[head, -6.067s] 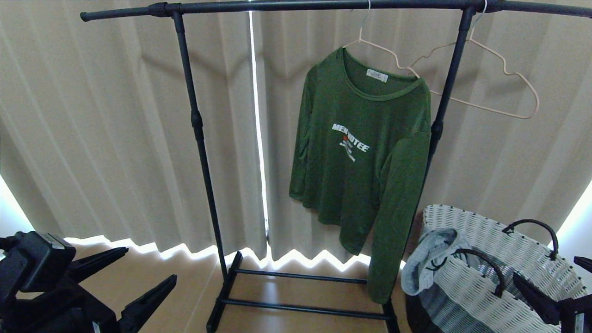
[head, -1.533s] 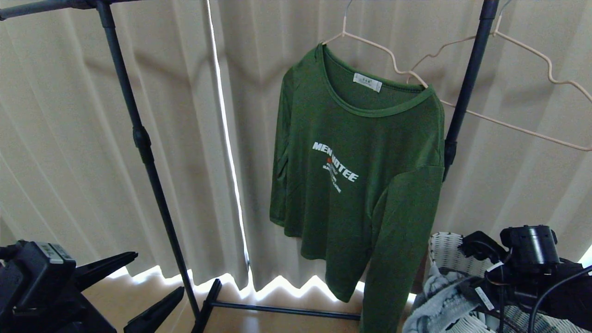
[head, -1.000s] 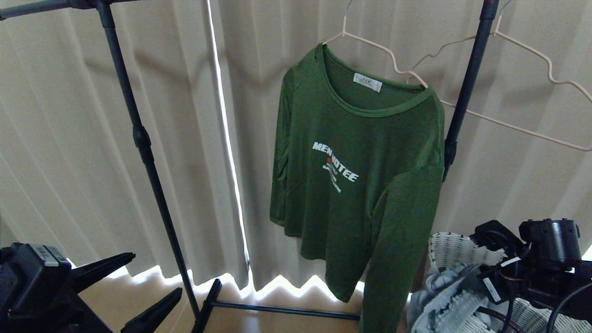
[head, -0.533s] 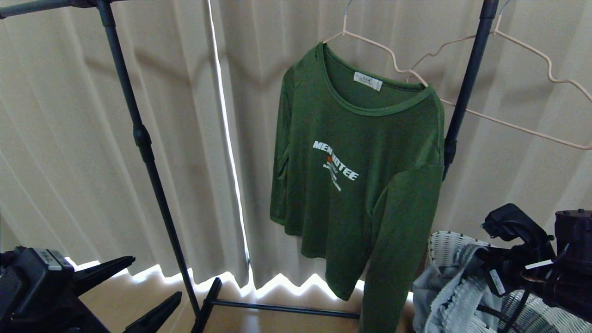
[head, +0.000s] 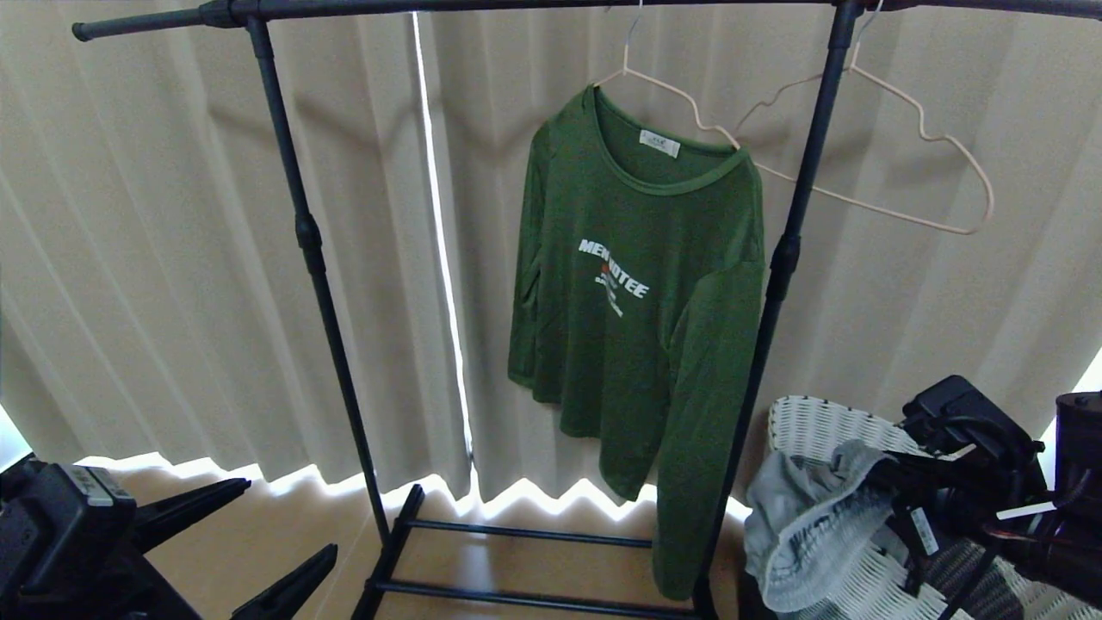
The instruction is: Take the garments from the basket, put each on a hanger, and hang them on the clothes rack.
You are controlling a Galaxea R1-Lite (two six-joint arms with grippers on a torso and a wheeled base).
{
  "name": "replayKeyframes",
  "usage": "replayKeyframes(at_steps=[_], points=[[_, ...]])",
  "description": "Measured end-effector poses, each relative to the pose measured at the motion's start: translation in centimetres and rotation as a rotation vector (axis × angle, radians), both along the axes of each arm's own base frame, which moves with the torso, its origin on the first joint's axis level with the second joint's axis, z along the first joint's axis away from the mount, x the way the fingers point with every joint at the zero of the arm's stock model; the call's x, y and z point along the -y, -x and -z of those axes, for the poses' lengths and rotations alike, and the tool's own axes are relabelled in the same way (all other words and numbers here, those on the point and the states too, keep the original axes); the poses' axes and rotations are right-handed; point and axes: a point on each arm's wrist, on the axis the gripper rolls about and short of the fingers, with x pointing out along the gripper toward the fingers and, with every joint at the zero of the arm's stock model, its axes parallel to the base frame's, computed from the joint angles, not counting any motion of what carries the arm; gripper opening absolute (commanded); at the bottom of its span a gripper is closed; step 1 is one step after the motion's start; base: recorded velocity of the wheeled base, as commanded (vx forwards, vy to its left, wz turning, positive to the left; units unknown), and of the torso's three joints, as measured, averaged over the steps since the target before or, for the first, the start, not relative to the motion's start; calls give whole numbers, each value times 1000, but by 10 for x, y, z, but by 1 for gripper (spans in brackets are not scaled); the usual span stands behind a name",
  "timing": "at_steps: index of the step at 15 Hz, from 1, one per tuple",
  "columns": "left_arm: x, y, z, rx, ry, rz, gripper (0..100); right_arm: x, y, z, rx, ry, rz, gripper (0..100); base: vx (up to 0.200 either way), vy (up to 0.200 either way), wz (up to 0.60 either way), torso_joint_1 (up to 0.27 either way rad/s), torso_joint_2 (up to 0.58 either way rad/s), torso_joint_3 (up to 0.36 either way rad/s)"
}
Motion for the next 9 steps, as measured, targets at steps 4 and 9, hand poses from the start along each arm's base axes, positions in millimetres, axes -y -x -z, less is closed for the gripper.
replayKeyframes(at_steps=[4, 9], points=[[0, 1, 1, -4, -2, 0, 100, 0, 1, -1, 4, -3, -4, 0, 0, 0, 0, 0, 0, 0], [0, 1, 2, -6, -4, 2, 100, 0, 2, -5, 24, -22, -30, 0, 0, 0, 0, 0, 0, 0]])
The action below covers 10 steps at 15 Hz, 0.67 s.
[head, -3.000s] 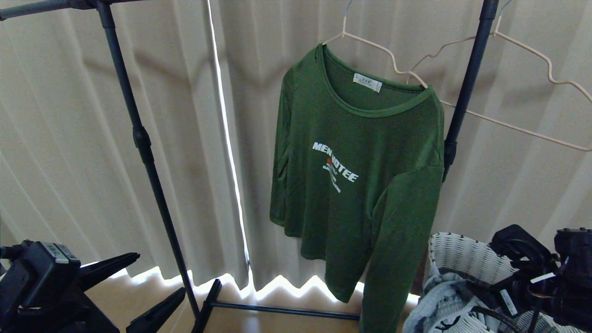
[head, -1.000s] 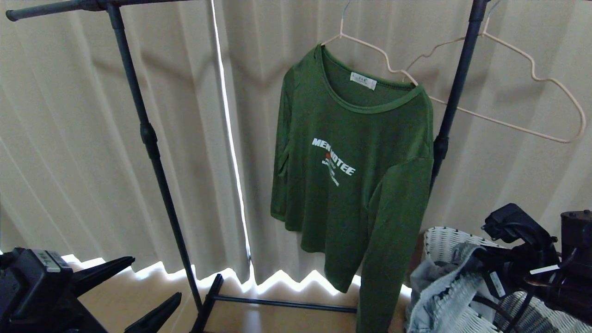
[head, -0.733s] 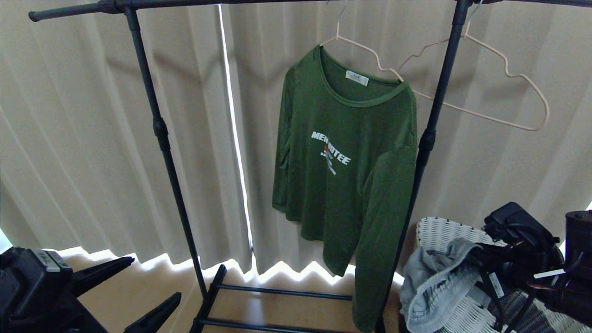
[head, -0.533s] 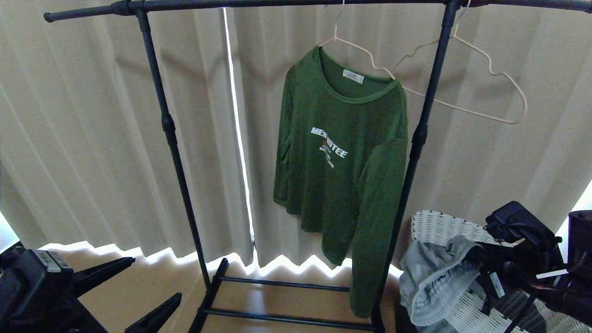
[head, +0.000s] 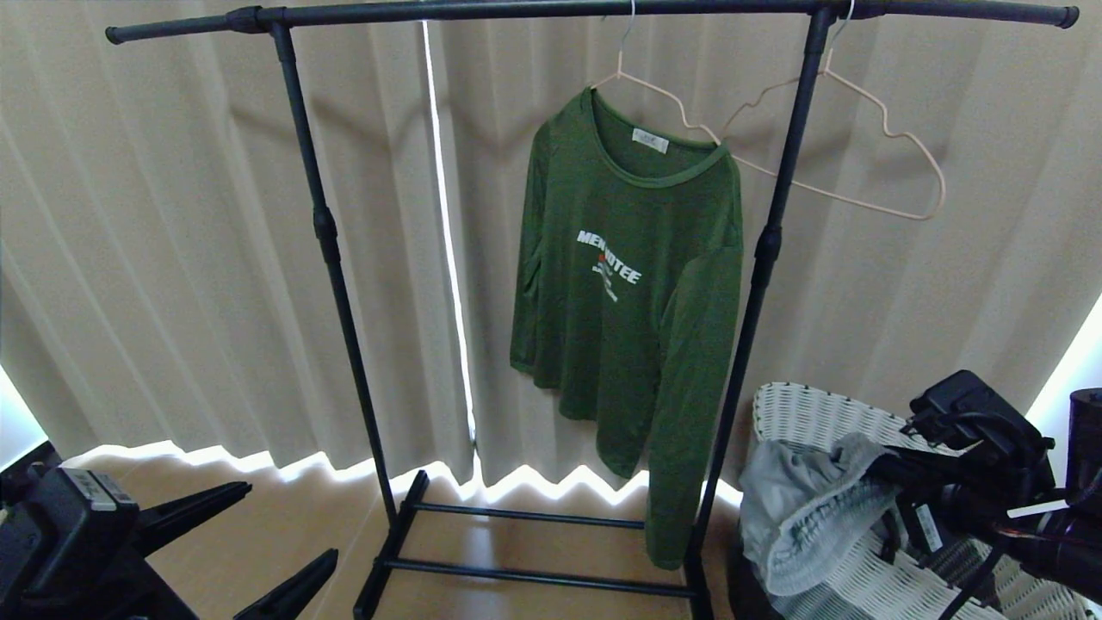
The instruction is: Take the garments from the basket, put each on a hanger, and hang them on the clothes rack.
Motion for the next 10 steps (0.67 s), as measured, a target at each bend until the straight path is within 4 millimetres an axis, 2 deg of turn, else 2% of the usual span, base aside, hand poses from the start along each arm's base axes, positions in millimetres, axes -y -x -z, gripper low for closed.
replayKeyframes(at_steps=[6, 10], points=[[7, 4, 1, -4, 3, 72, 100, -9, -2, -18, 71, -34, -83, 0, 0, 0, 0, 0, 0, 0], [12, 2, -9, 39, 11, 127, 100, -24, -5, -36, 138, -55, -156, 0, 0, 0, 0, 0, 0, 0]])
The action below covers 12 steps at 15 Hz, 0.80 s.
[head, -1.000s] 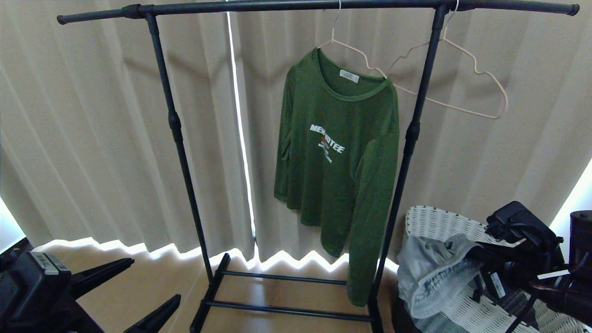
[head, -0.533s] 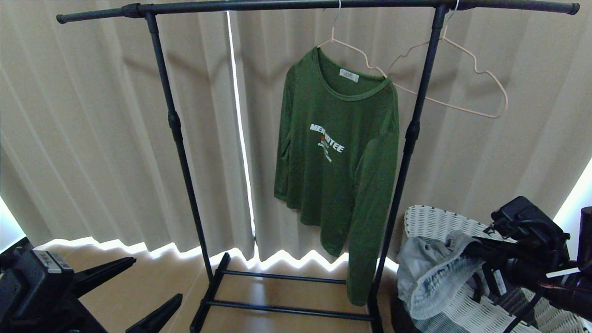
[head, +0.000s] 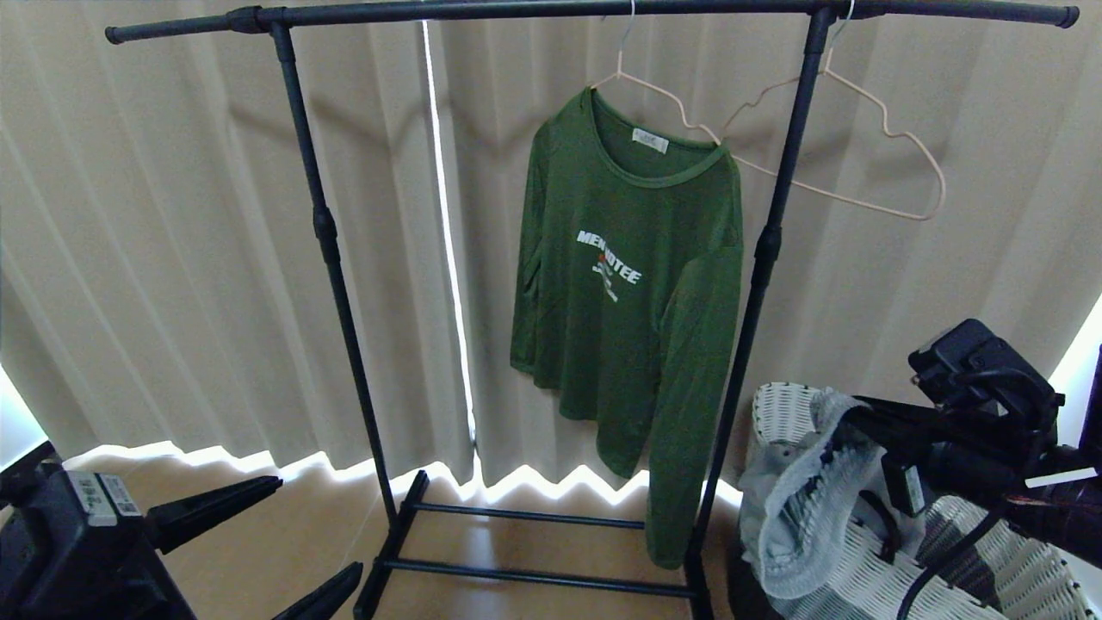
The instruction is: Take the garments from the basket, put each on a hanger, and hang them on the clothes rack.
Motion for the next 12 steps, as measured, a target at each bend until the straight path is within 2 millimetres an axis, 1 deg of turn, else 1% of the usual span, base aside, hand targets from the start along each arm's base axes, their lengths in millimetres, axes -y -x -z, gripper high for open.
replayKeyframes(at_steps=[4, 8, 12], points=[[2, -3, -9, 36, 7, 10, 100, -8, -4, -16, 57, -22, -32, 0, 0, 0, 0, 0, 0, 0], [8, -7, -17, 56, 19, 39, 100, -13, -2, -23, 84, -34, -57, 0, 0, 0, 0, 0, 0, 0], [19, -20, -27, 57, 27, 63, 100, -15, -3, -33, 115, -57, -99, 0, 0, 0, 0, 0, 0, 0]])
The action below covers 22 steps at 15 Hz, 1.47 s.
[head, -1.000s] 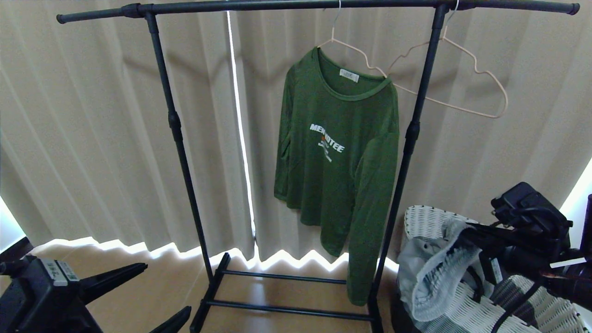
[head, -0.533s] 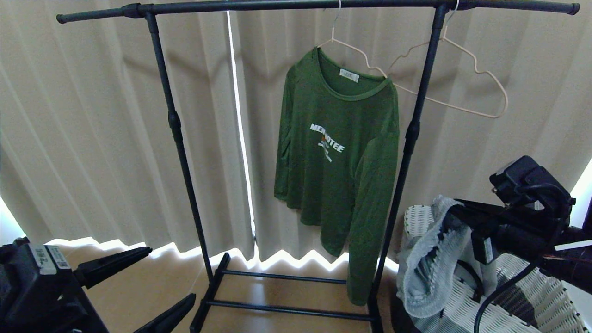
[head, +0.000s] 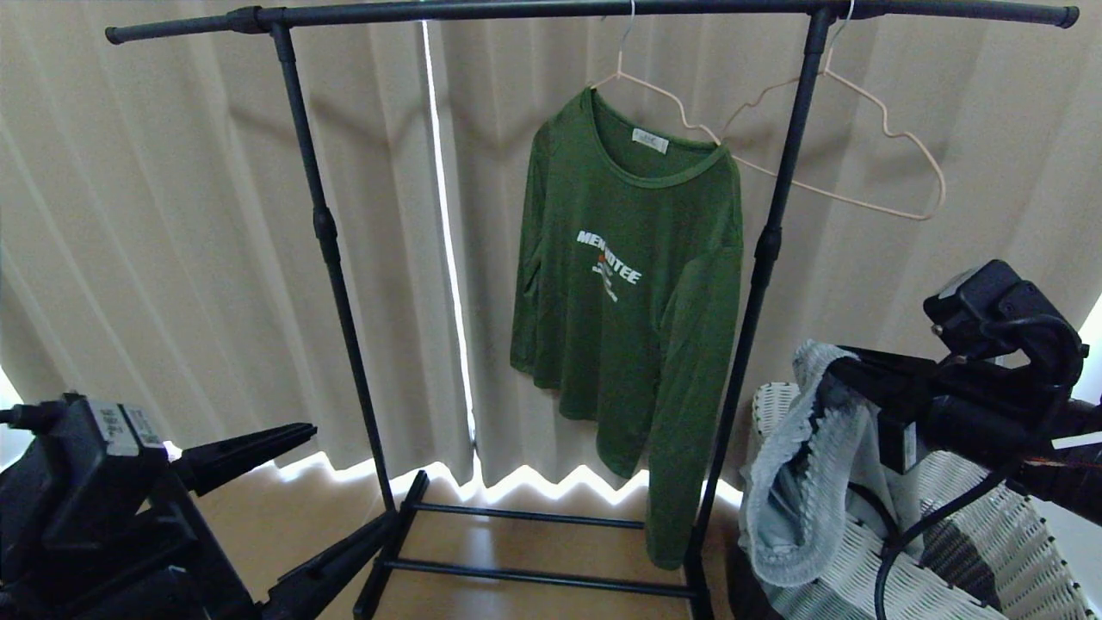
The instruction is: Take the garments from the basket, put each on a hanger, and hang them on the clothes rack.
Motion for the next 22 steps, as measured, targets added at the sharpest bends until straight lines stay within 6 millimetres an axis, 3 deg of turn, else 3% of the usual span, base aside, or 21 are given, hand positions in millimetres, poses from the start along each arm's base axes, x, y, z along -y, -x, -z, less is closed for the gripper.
replayKeyframes(at_steps=[6, 10, 17, 22], points=[[33, -37, -16, -10, 7, 49, 100, -13, 0, -17, 41, -61, -100, 0, 0, 0, 0, 0, 0, 0], [66, -48, -22, -46, 53, 137, 100, -23, 5, -26, 40, -133, -141, 0, 0, 0, 0, 0, 0, 0], [147, -57, 11, -289, 89, 283, 100, -33, 14, -53, 75, -264, -236, 0, 0, 0, 0, 0, 0, 0], [201, -61, 31, -424, 144, 328, 100, -32, 23, -61, 75, -300, -321, 0, 0, 0, 0, 0, 0, 0]])
